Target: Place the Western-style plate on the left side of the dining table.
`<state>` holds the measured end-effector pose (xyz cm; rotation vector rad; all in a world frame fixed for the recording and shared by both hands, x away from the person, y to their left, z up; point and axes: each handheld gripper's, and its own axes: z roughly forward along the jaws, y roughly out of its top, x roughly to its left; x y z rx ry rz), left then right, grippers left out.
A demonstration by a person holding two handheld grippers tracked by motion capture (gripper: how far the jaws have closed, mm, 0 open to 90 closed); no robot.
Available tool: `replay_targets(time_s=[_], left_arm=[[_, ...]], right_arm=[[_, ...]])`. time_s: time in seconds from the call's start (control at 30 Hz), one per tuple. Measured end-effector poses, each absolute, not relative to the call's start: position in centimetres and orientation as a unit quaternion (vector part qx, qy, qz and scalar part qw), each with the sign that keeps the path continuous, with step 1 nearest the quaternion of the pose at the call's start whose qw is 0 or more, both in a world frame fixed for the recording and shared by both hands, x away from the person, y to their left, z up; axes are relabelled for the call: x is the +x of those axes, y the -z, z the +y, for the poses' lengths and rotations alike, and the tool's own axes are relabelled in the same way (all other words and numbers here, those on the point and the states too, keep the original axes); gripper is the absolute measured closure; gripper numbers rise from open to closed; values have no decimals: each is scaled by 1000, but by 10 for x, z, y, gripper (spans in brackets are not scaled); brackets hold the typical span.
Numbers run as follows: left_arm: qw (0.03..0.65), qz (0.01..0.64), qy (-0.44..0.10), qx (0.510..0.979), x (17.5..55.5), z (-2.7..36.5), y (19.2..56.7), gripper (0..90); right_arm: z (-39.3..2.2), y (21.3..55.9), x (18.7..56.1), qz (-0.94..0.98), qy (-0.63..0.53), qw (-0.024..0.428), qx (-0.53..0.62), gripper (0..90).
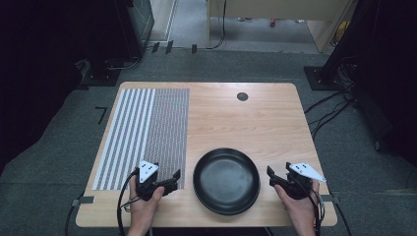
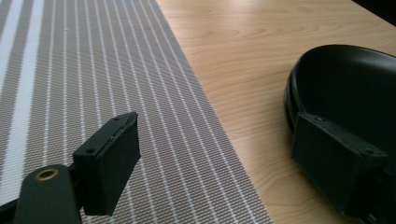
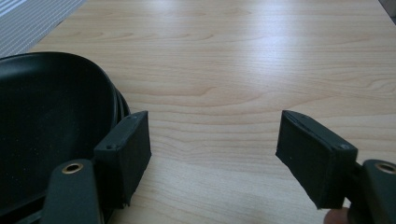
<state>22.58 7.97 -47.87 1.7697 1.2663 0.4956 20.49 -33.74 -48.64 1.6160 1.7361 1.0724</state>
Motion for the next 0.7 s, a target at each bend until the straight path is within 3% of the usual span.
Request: replay_targets(time_s=[0.3,0.47,0.7], left_arm=[[455,495,-186,717,227,64,480,153],[457,479,-178,728,227,48,482,154],[462,465,-165,737,225,38,483,195]], right_arm=[[-319,485,205,636,-407,281,592,281],[-311,486,206,640,-433,258,580,440],[-306,489,208,645,-445,230,577,585]])
